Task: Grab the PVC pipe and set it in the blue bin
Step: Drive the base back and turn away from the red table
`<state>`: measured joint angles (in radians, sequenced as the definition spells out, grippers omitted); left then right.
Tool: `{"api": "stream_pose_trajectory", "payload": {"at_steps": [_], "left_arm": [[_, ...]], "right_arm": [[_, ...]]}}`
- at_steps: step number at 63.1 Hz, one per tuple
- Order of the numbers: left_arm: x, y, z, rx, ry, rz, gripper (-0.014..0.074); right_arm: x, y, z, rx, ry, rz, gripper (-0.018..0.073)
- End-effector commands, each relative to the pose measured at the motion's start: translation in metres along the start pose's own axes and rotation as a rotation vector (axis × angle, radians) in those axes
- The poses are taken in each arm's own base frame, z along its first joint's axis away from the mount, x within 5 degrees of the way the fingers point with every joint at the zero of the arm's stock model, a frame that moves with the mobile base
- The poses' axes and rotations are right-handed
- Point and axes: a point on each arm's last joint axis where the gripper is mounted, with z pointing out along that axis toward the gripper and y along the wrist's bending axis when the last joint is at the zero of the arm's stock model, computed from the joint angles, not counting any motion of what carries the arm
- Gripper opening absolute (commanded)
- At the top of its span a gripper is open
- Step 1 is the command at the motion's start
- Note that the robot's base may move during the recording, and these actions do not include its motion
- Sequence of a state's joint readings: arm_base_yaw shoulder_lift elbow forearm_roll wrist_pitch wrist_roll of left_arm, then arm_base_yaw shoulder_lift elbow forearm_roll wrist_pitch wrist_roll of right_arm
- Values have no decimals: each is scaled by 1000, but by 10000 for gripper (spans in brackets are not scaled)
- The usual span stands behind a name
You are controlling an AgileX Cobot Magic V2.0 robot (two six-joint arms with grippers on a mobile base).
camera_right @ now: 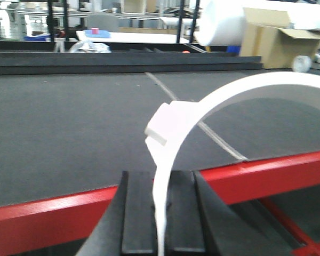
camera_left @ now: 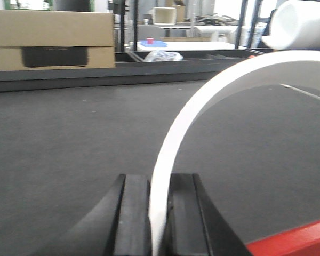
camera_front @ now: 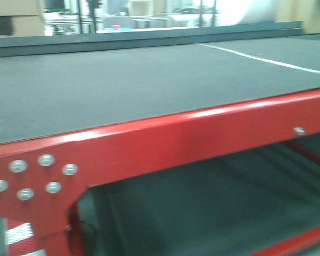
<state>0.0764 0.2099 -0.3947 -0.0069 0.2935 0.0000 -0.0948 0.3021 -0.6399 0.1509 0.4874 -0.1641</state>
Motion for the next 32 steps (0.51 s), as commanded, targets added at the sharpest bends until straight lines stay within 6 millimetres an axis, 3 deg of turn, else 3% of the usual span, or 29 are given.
{"api": "stream_pose_trajectory", "payload": {"at_steps": [1, 32], "left_arm": [[-2, 0, 0, 2, -28, -1, -111], [-2, 0, 0, 2, -28, -1, -111]], "right_arm": [[-2, -1, 0, 9, -25, -11, -168], [-2, -1, 0, 9, -25, -11, -168]]}}
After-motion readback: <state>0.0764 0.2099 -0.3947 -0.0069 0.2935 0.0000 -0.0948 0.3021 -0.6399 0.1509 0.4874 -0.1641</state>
